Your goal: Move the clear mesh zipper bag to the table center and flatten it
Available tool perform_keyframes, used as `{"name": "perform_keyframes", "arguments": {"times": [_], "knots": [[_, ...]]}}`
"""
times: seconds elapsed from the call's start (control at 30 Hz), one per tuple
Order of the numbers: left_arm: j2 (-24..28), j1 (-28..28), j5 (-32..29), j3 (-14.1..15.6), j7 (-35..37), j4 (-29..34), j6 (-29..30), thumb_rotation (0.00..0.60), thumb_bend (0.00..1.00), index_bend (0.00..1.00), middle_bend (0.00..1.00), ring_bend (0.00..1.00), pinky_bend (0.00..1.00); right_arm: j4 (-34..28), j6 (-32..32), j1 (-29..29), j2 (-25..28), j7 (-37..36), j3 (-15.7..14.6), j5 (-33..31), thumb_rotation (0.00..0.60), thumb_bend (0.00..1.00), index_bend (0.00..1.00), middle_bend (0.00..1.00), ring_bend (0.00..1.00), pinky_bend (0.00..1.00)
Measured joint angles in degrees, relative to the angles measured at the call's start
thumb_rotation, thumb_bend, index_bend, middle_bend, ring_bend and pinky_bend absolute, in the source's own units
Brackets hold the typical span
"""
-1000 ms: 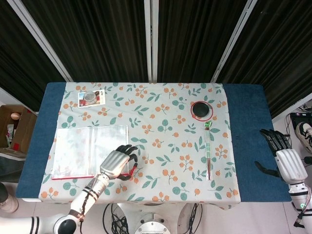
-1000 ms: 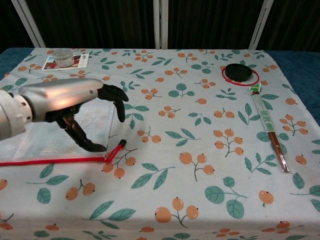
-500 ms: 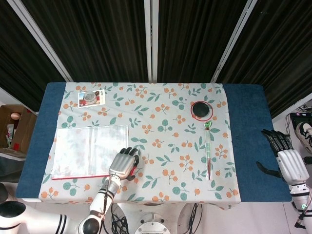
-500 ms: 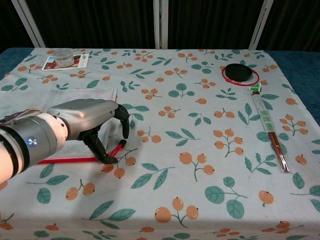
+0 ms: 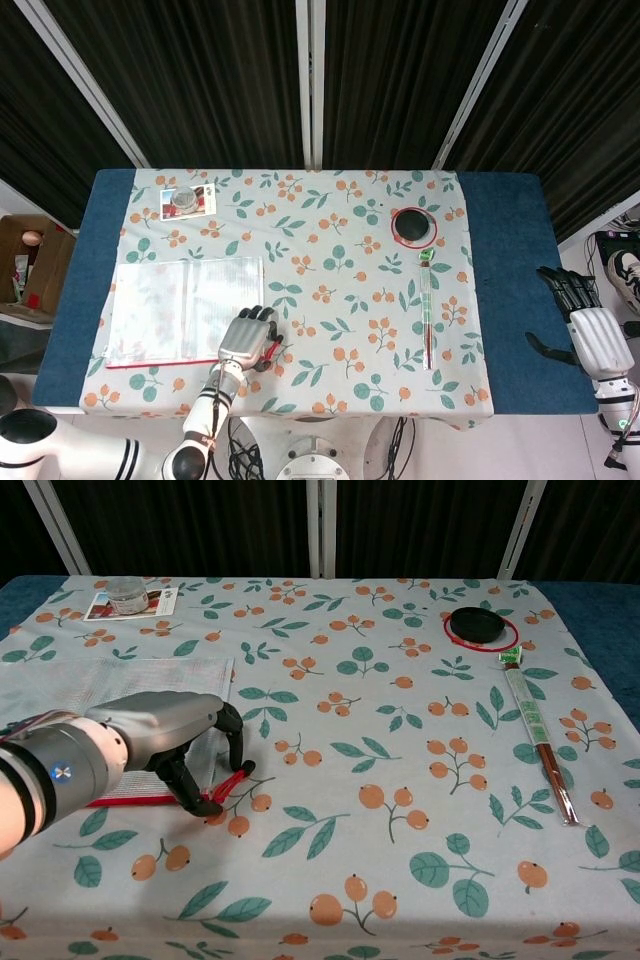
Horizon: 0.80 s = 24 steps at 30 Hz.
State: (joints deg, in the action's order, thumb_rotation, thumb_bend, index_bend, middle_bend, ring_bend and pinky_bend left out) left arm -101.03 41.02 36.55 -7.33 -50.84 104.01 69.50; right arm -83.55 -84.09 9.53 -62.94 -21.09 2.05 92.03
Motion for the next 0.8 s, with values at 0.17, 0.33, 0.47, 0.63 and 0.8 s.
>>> {"name": "perform_keyframes", "arguments": {"times": [0.17,0.33,0.47,0.63,0.8], "knots": [[-0.16,0.46,1.10,0.82,0.89,0.19,-0.50,0.600,0.20,0.47,0.13,0.09,0.15,-0.12,-0.03,-0.06,0.04,0.20,-0.02,-0.09,0.600,0.16,0.04,0.08,0.00,0.00],[-0.89,1.05,1.75,1.71,0.26,-0.41,0.24,0.600,0.23,0.50,0.14,0.09,0.15,-0.36,-0.26,-0.19,0.25,0.27,-0.04,-0.08,0.600,0.16,0.04,0.08,0.00,0.00],[-1.66,1.32,1.94,2.27,-0.22,-1.22,0.76,0.600,0.27,0.52,0.15,0.09,0.15,-0.54,-0.11,-0.16,0.34,0.30,-0.02,-0.21,0.600,0.16,0.04,0.08,0.00,0.00],[-2.73,1.44,2.38,2.89,-0.33,-2.12,1.17,0.600,0.32,0.54,0.17,0.09,0.15,-0.67,0.15,-0.04,0.34,0.42,-0.07,-0.18,0.600,0.16,0.04,0.08,0.00,0.00],[-3.30,1.25,3.41,3.04,0.48,-2.95,1.48,0.600,0.35,0.57,0.18,0.09,0.15,-0.90,0.45,0.09,0.40,0.72,-0.09,-0.24,0.600,0.16,0.04,0.08,0.00,0.00]]}}
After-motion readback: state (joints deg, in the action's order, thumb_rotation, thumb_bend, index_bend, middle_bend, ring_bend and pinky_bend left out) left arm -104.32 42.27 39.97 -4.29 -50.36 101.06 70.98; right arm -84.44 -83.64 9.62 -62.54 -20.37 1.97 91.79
